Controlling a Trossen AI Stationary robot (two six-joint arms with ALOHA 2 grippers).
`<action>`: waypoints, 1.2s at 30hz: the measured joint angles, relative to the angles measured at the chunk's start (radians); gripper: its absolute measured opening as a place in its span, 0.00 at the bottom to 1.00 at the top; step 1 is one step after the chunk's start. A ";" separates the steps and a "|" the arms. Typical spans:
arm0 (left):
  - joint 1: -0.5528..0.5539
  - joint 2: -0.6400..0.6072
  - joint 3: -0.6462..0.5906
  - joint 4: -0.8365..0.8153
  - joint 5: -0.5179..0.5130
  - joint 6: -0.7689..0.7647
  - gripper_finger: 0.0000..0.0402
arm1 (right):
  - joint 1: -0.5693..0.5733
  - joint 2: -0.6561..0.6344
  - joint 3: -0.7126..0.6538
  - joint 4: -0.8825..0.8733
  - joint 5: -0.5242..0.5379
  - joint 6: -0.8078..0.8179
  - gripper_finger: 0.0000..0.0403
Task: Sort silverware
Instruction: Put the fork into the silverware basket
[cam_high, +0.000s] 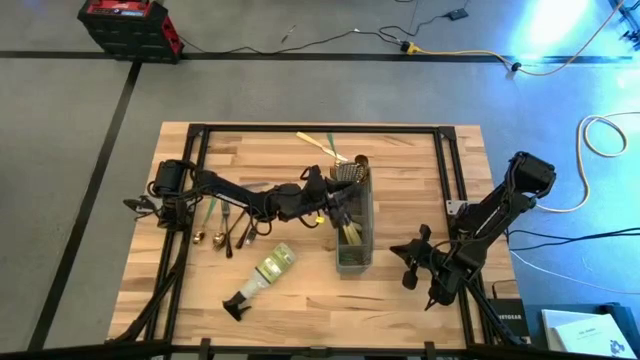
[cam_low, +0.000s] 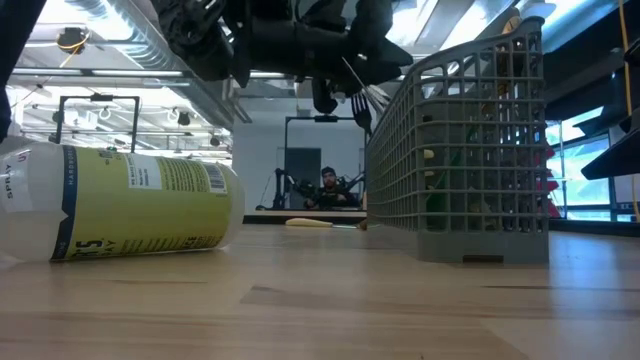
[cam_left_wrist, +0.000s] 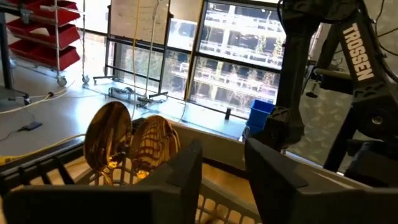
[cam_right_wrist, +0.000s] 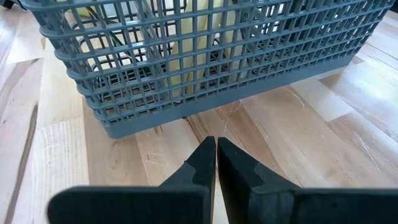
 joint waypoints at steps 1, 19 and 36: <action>0.001 0.000 0.000 0.000 0.000 0.000 0.29 | 0.000 0.000 0.000 0.000 0.000 0.000 0.00; 0.017 -0.061 0.001 -0.012 0.226 0.117 0.31 | 0.000 0.000 0.000 0.000 0.000 0.000 0.00; -0.161 -0.104 0.155 -0.654 0.152 0.988 0.31 | 0.000 0.000 0.000 -0.004 0.030 -0.001 0.00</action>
